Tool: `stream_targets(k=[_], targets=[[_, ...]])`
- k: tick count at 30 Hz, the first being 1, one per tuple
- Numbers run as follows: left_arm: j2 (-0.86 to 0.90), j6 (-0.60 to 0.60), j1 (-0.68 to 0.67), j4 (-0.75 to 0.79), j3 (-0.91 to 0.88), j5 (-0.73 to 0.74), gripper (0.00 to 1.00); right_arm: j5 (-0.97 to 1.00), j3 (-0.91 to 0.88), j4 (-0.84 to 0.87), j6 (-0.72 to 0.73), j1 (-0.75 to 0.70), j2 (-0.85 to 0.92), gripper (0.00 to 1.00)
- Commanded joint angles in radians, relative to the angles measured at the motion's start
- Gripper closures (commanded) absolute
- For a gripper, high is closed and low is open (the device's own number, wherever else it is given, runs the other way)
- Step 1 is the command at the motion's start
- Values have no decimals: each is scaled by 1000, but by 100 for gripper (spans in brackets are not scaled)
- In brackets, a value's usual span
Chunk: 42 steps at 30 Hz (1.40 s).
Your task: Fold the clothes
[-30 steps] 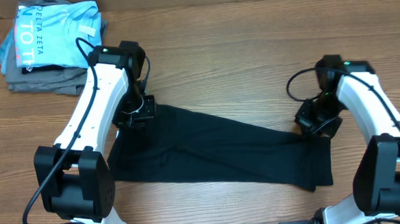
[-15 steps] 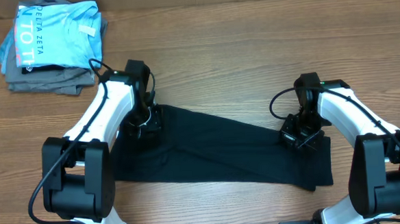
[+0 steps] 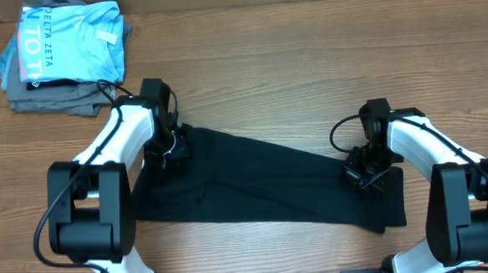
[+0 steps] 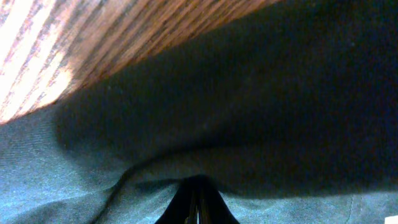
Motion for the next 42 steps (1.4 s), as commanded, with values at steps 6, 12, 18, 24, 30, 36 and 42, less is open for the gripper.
stream_targets(k=[6,12,18,24,30,36,42], targets=[[100,-34,78,10,-9,-38,94,42,-14,20,37,-5,-24,96],[102,-39,169,10,-9,-39,95,46,-14,47,39,-2,-24,96],[102,-46,304,-2,-9,-42,96,60,-14,85,24,-2,-24,92],[102,-55,404,-12,-8,-42,96,60,-14,190,15,-2,-23,81],[89,-129,468,-20,-3,-83,96,85,-13,294,12,-3,-19,75],[0,-132,510,-60,17,-83,96,84,21,308,-45,-3,-19,68],[-195,-158,504,-105,38,-87,96,100,224,143,-72,-5,-19,64]])
